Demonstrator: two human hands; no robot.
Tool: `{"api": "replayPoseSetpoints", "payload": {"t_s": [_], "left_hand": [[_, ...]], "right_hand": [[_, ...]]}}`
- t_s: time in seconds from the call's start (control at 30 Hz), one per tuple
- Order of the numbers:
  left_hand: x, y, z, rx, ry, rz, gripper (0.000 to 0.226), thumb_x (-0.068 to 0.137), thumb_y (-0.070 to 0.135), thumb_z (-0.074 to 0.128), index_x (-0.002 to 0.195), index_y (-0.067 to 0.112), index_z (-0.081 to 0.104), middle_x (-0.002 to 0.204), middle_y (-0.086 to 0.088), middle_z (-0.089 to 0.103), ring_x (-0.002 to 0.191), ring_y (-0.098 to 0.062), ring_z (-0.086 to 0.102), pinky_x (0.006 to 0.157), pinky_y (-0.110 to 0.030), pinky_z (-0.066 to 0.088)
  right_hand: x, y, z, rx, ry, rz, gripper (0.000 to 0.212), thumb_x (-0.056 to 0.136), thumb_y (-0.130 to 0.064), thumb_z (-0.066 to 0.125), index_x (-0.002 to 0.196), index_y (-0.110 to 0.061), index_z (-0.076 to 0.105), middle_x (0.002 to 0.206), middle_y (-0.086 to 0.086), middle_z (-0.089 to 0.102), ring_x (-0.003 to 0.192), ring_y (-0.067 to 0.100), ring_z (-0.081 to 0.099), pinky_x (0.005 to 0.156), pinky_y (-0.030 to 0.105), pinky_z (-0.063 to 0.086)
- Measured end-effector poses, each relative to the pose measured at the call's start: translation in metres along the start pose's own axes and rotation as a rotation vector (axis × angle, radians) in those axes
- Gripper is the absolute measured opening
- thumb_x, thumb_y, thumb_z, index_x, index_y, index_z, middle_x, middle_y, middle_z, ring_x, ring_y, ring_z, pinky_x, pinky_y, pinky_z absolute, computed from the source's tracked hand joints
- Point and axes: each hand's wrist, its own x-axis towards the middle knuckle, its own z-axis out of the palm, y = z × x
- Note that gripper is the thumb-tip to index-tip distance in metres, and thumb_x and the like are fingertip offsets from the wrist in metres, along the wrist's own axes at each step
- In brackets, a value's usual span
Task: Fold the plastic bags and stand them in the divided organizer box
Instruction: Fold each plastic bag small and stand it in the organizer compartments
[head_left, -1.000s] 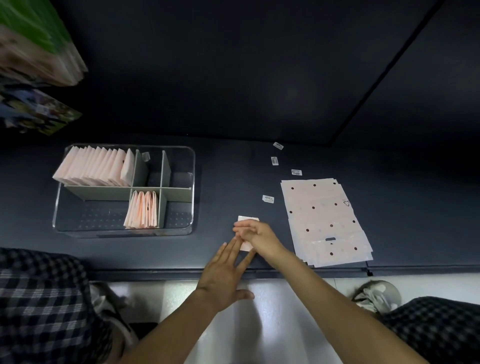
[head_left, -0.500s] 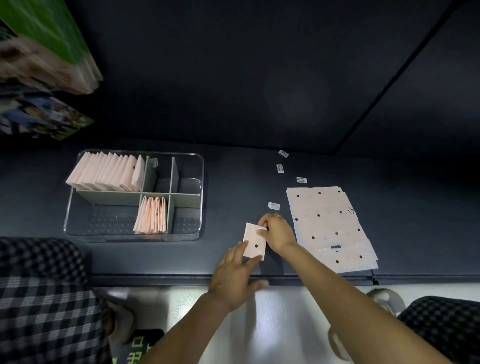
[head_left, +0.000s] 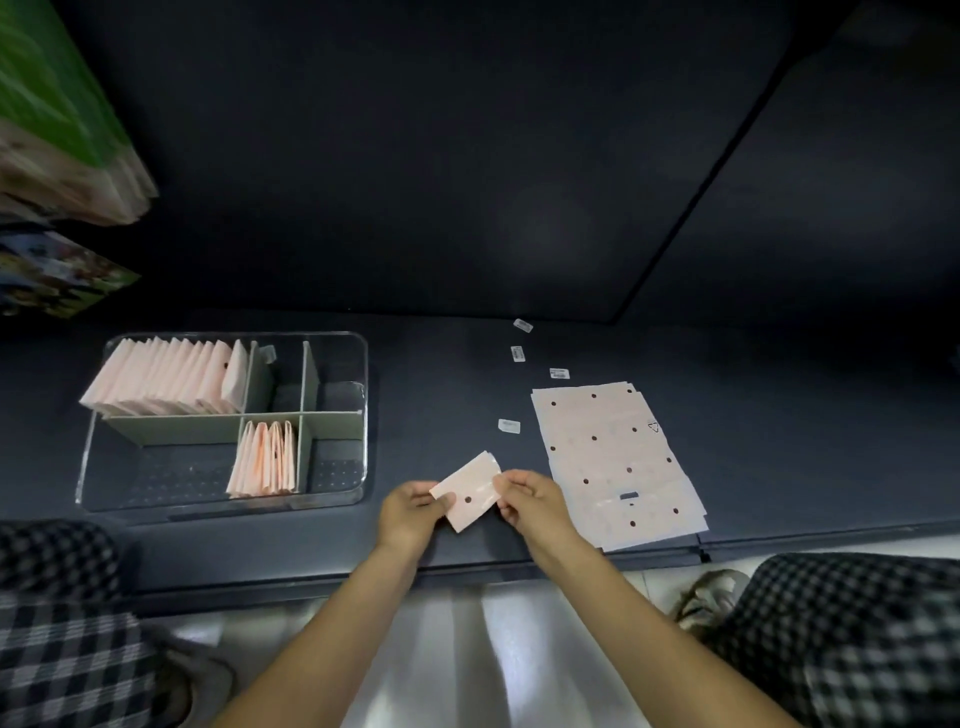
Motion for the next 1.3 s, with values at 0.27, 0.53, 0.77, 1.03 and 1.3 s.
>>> {"api": "replayPoseSetpoints", "payload": {"t_s": [0.27, 0.53, 0.77, 1.03, 1.3], "left_hand": [[-0.001, 0.072, -0.06, 0.668, -0.224, 0.384, 0.012, 0.082, 0.004, 0.069, 0.076, 0.013, 0.062, 0.069, 0.0, 0.06, 0.064, -0.012, 0.053, 0.059, -0.023, 0.039], [0.0, 0.115, -0.136, 1.398, -0.397, 0.649, 0.005, 0.086, 0.023, 0.062, 0.084, 0.02, 0.059, 0.076, 0.01, 0.055, 0.077, -0.012, 0.051, 0.065, -0.03, 0.039], [0.031, 0.084, -0.191, 1.363, -0.173, 0.602, 0.03, 0.094, 0.029, 0.052, 0.124, 0.026, 0.054, 0.116, -0.004, 0.048, 0.115, -0.021, 0.043, 0.095, -0.033, 0.041], [0.04, 0.058, -0.188, 1.542, -0.176, 0.739, 0.03, 0.095, 0.04, 0.043, 0.117, 0.022, 0.051, 0.116, -0.003, 0.041, 0.111, -0.021, 0.037, 0.089, -0.035, 0.041], [0.04, 0.045, -0.192, 1.414, -0.081, 0.837, 0.032, 0.096, 0.035, 0.045, 0.124, 0.02, 0.049, 0.118, -0.002, 0.052, 0.111, -0.021, 0.043, 0.087, -0.035, 0.04]], "right_hand": [[-0.021, -0.029, 0.034, -0.553, 0.053, -0.317, 0.049, 0.079, -0.017, 0.073, 0.12, -0.021, 0.046, 0.099, -0.007, 0.051, 0.089, 0.011, 0.049, 0.082, 0.023, 0.042], [-0.053, -0.04, 0.109, -0.881, -0.213, -0.481, 0.011, 0.083, -0.027, 0.066, 0.083, -0.017, 0.069, 0.078, 0.002, 0.069, 0.071, 0.015, 0.058, 0.068, 0.03, 0.046], [-0.043, -0.04, 0.131, -0.357, -0.166, -0.174, 0.021, 0.085, -0.011, 0.066, 0.069, -0.017, 0.055, 0.067, 0.003, 0.06, 0.053, 0.007, 0.05, 0.052, 0.016, 0.039], [-0.03, -0.045, 0.166, -0.03, -0.197, 0.054, 0.012, 0.09, -0.013, 0.062, 0.079, -0.013, 0.058, 0.07, 0.0, 0.061, 0.057, 0.009, 0.05, 0.052, 0.018, 0.037], [-0.021, -0.038, 0.182, 0.015, -0.154, 0.054, 0.004, 0.09, -0.01, 0.06, 0.086, -0.008, 0.059, 0.074, 0.002, 0.065, 0.059, 0.008, 0.052, 0.049, 0.014, 0.041]]}}
